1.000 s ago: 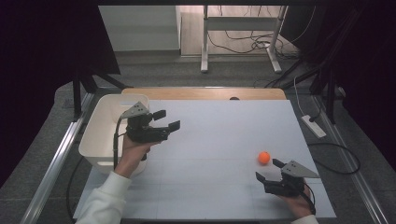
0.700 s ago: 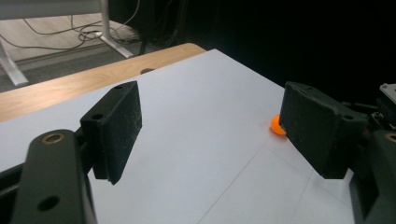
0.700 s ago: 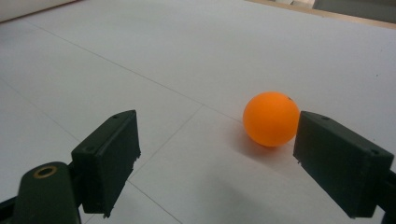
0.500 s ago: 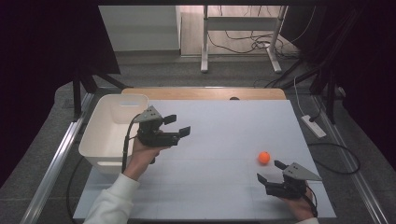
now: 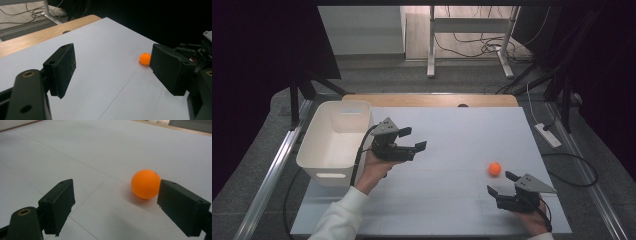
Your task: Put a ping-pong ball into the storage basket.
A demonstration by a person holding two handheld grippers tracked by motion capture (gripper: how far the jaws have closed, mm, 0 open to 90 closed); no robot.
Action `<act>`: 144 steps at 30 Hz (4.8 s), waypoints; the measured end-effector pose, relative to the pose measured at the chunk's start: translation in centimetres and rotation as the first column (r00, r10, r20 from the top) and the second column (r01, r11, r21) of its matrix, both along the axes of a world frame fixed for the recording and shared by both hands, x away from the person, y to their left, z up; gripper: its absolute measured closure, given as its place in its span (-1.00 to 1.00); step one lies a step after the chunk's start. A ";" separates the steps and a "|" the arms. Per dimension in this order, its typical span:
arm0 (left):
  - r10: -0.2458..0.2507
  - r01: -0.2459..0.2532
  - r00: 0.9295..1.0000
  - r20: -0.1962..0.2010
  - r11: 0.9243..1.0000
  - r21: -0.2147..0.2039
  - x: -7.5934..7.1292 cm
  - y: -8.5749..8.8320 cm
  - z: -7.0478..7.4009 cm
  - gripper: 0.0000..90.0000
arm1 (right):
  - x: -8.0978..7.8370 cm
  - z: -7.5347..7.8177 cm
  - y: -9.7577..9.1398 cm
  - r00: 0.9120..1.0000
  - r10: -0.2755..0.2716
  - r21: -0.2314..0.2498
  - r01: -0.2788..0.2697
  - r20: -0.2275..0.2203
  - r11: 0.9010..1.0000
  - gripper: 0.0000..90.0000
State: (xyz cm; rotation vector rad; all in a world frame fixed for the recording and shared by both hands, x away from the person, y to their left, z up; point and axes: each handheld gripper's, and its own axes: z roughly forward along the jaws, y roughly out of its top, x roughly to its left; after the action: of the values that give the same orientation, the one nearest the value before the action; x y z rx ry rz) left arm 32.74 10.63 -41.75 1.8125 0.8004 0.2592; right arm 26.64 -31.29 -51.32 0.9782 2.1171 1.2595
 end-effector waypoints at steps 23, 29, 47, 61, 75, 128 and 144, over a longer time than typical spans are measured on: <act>-0.056 0.058 0.997 -0.045 0.997 0.043 0.6 -2.8 -2.7 -0.50 | 0.1 0.0 0.1 1.000 -0.004 -0.001 0.004 0.001 1.000 -0.67; -0.069 0.073 0.996 -0.058 0.996 0.060 0.8 -3.6 -3.6 -0.50 | 0.1 0.0 0.0 1.000 -0.002 -0.001 0.002 -0.001 1.000 -0.67; -0.095 0.101 0.992 -0.082 0.992 0.075 1.7 -5.5 -5.5 -0.49 | 0.1 -0.1 0.0 1.000 -0.001 -0.003 0.001 -0.004 1.000 -0.67; -0.124 0.133 0.988 -0.096 0.987 0.091 2.1 -6.8 -6.6 -0.49 | 0.2 -0.1 -0.1 1.000 -0.001 -0.002 0.001 -0.002 1.000 -0.67; -0.124 0.136 0.986 -0.110 0.985 0.106 2.7 -7.3 -7.2 -0.49 | 0.2 0.0 -0.1 1.000 -0.003 0.003 0.003 0.000 1.000 -0.67; -0.183 0.201 0.976 -0.117 0.965 0.169 4.0 -12.2 -8.4 -0.48 | 0.0 0.1 -0.2 1.000 0.005 0.008 -0.006 0.011 1.000 -0.67; -0.197 0.216 0.973 -0.124 0.962 0.170 4.4 -13.4 -8.7 -0.48 | 0.0 0.1 -0.1 1.000 0.009 0.011 -0.009 0.011 1.000 -0.67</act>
State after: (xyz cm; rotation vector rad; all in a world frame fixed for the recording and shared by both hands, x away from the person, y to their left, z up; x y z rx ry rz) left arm 37.14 -2.78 -50.43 2.0803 0.6708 0.1027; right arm 26.59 -31.40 -51.18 0.9651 2.1102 1.2800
